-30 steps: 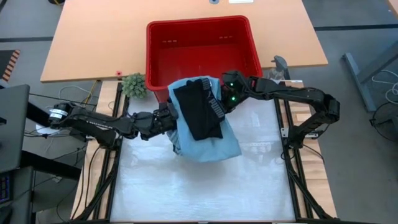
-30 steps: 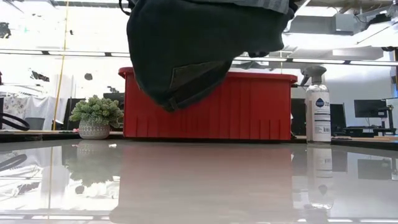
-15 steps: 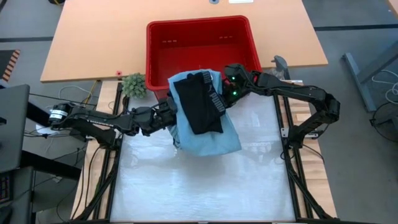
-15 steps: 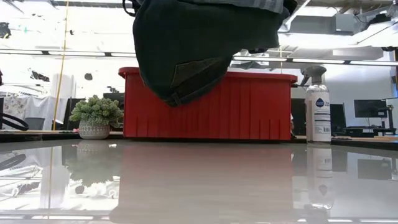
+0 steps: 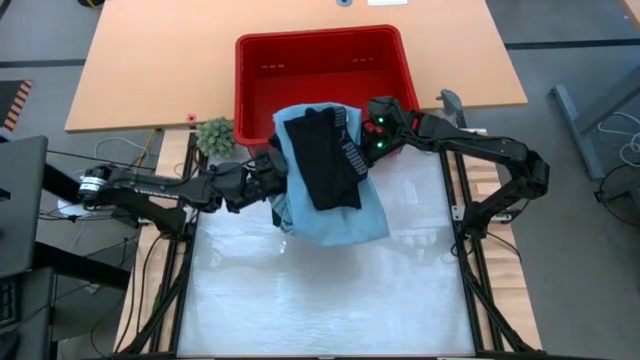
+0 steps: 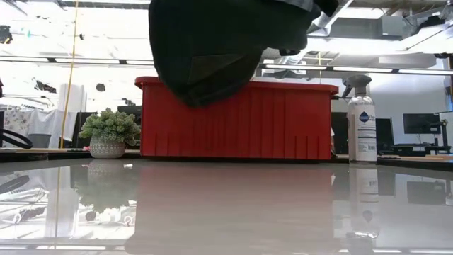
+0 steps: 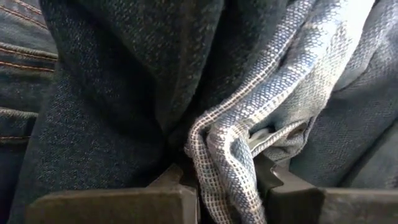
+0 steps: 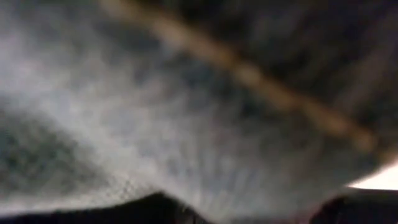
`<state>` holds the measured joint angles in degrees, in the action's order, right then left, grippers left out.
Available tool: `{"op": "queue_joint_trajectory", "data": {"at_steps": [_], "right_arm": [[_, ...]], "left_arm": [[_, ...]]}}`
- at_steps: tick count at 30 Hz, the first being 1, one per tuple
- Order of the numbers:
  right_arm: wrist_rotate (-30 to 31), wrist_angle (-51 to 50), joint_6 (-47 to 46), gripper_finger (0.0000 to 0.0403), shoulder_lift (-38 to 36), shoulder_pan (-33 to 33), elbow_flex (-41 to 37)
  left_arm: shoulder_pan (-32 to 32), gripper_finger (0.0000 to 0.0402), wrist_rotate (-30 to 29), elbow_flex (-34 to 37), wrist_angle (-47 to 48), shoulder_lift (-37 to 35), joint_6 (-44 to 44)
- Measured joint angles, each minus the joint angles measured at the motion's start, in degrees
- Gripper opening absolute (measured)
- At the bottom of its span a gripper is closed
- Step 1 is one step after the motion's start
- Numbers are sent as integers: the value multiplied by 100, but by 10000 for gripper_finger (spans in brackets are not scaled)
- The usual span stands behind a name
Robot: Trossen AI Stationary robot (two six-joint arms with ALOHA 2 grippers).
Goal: Fold Laundry from Bin
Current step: Put the stacked clothes into the red laundry bin
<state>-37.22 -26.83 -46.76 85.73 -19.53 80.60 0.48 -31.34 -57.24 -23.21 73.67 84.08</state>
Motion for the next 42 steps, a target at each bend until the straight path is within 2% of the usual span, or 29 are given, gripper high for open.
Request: {"op": "queue_joint_trajectory", "data": {"at_steps": [7, 14, 17, 24, 31, 42], "right_arm": [[-156, -88, -33, 100, 12, -264, 180], [-183, -609, 324, 100, 20, -587, 847], [-223, -797, 468, 100, 20, -729, 1055], [-537, -847, 527, 100, 17, -906, 1444], [-519, -856, 483, 100, 17, -948, 1869], [-798, -799, 378, 100, 17, -1332, 2452]], "left_arm": [[-273, 41, 130, -81, 173, 0, 133], [-655, 41, 566, -94, -342, -3, 89], [-715, 41, 566, -169, -372, 5, 100], [-702, 41, 540, -772, -111, 66, -228], [-831, 41, 597, -1357, 507, 63, -597], [-1124, 41, 694, -1771, 582, 63, -778]]}}
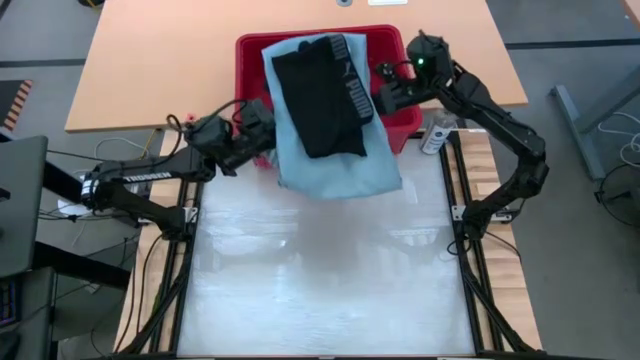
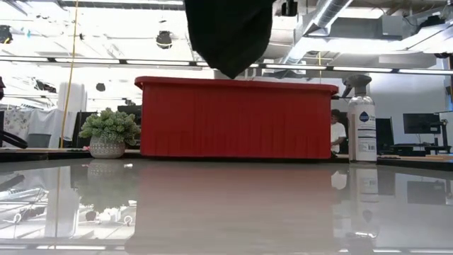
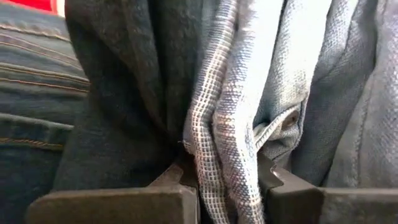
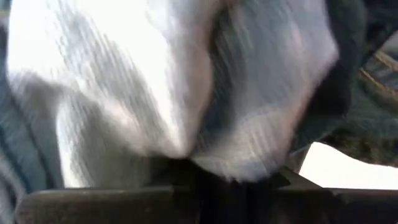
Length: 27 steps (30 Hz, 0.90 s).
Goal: Fold Laundry from Bin
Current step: Put the stacked clothes into the red laundry bin
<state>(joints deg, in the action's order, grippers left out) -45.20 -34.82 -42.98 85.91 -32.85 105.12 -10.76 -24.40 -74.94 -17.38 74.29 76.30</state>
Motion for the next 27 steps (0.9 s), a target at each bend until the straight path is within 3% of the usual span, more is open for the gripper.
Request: {"op": "queue_joint_trajectory", "data": {"at_steps": [9, 19, 22, 27], "right_arm": [[-321, 114, -111, 100, 801, -272, 854], [-873, 18, -183, 100, 2477, -903, 2965], [-1095, 590, -471, 100, 2677, -1198, 2842], [-1174, 716, -496, 100, 3123, -1684, 2849]], "left_arm": [[-707, 41, 351, -411, 38, 328, -35], [-2084, 41, 1722, -1114, 165, 1082, -3], [-2502, 41, 2017, -1302, 363, 1296, -64], [-3112, 41, 2585, -1510, 421, 1819, -189]]}}
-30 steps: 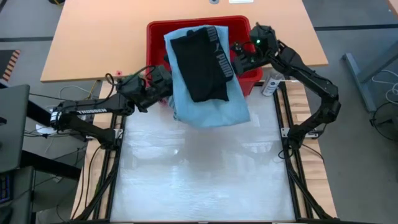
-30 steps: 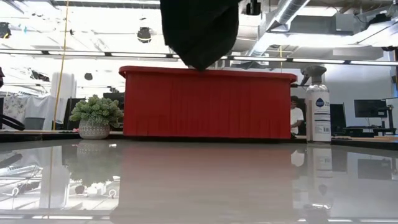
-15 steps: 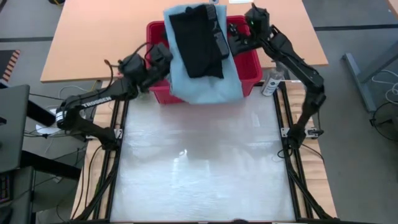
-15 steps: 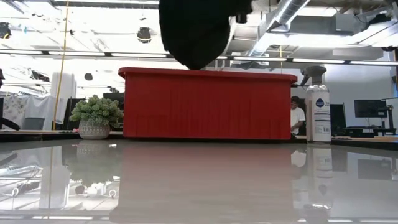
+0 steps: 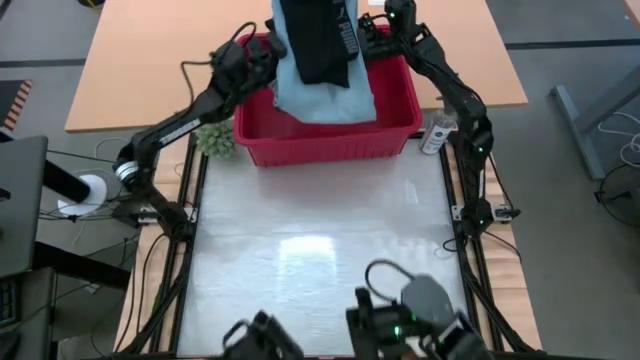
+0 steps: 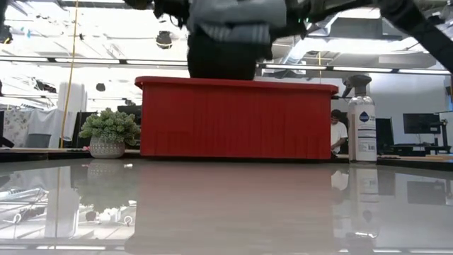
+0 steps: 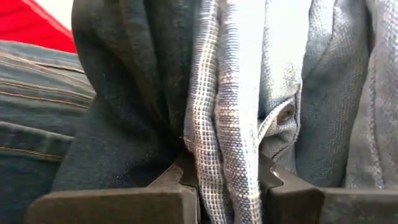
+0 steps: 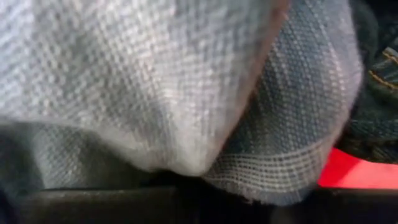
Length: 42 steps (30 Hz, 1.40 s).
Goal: Fold Laundry from Bin
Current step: Put the stacked clothes into the red laundry bin
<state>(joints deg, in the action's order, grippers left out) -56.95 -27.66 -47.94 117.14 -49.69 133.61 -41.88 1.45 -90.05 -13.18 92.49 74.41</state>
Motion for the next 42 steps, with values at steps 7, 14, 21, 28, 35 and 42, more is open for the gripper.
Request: {"op": "queue_joint_trajectory", "data": {"at_steps": [7, 14, 21, 28, 35, 42], "right_arm": [[-172, 594, -125, 100, 657, -401, 117], [-112, 1347, -349, 100, 1444, -654, 126], [-106, 1359, -537, 100, 1850, -794, 118], [433, 527, -23, 100, 1933, -900, 113], [1237, -354, 713, 99, 1909, -927, 128], [1729, -581, 699, 177, 1867, -947, 133]], "left_arm": [[-499, 41, 600, -484, -84, 977, -267], [-796, 41, 781, -1072, 27, 1948, -851], [-842, 41, 575, -1159, 466, 2396, -1169], [-894, 43, 192, -1151, 1526, 2607, -1347], [-885, 53, -2, -1142, 1992, 2610, -1394], [-887, 80, -56, -1142, 2704, 2599, -1524]]}}
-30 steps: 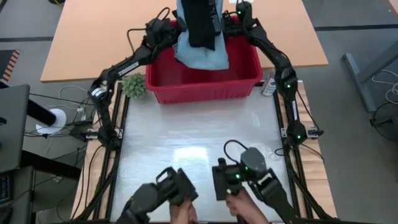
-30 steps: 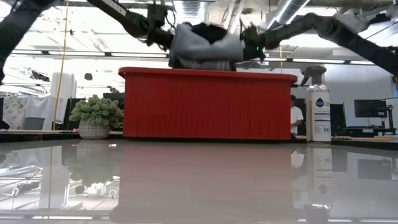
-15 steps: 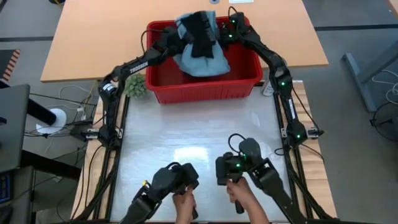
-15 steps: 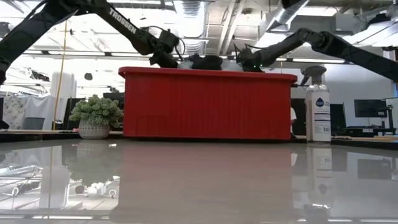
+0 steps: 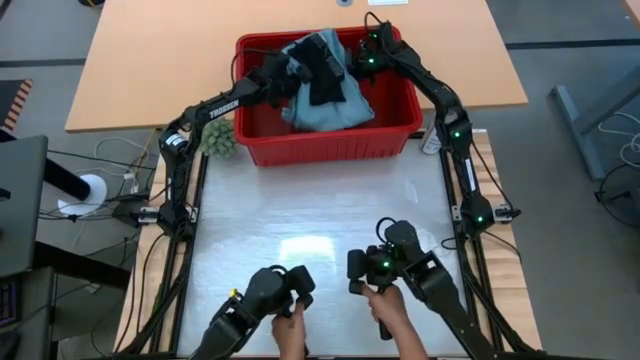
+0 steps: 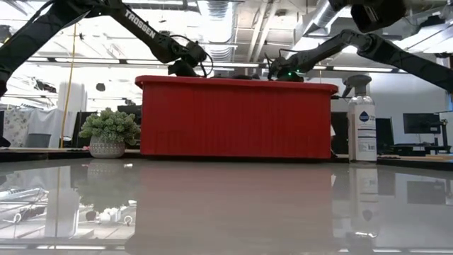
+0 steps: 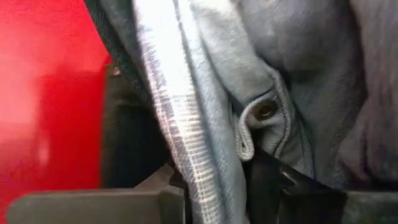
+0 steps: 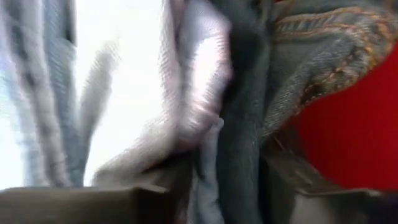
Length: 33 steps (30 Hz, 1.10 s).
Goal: Fold Laundry from Bin
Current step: Put the stacked clothes into the red laundry bin
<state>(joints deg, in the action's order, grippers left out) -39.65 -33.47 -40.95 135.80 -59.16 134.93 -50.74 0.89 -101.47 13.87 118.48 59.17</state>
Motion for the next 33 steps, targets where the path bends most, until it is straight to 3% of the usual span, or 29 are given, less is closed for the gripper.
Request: {"op": "queue_joint_trajectory", "data": {"at_steps": [3, 6, 14, 19, 25, 29, 33], "right_arm": [[72, -83, -78, 214, -32, -46, 0], [82, -57, -133, 222, -40, -74, 0], [68, 210, -378, 203, -88, -177, 11], [55, 870, -325, 197, -381, -186, 41], [41, 1603, -269, 188, -651, -76, 24], [-332, 1802, -335, 164, -791, 249, 38], [-316, 1627, -166, 99, -711, 586, -47]], "left_arm": [[-15, 88, -116, 0, 384, 0, -260], [-36, 93, -273, 0, 741, -2, -303], [-173, 96, -480, 2, 1181, -13, -1066], [-199, 96, -530, 2, 1221, -13, -1883], [-175, 101, -488, 2, 1167, -13, -2184], [-103, 113, -621, 2, 1085, -13, -2175], [-54, 115, -545, 2, 1068, -24, -2318]]}}
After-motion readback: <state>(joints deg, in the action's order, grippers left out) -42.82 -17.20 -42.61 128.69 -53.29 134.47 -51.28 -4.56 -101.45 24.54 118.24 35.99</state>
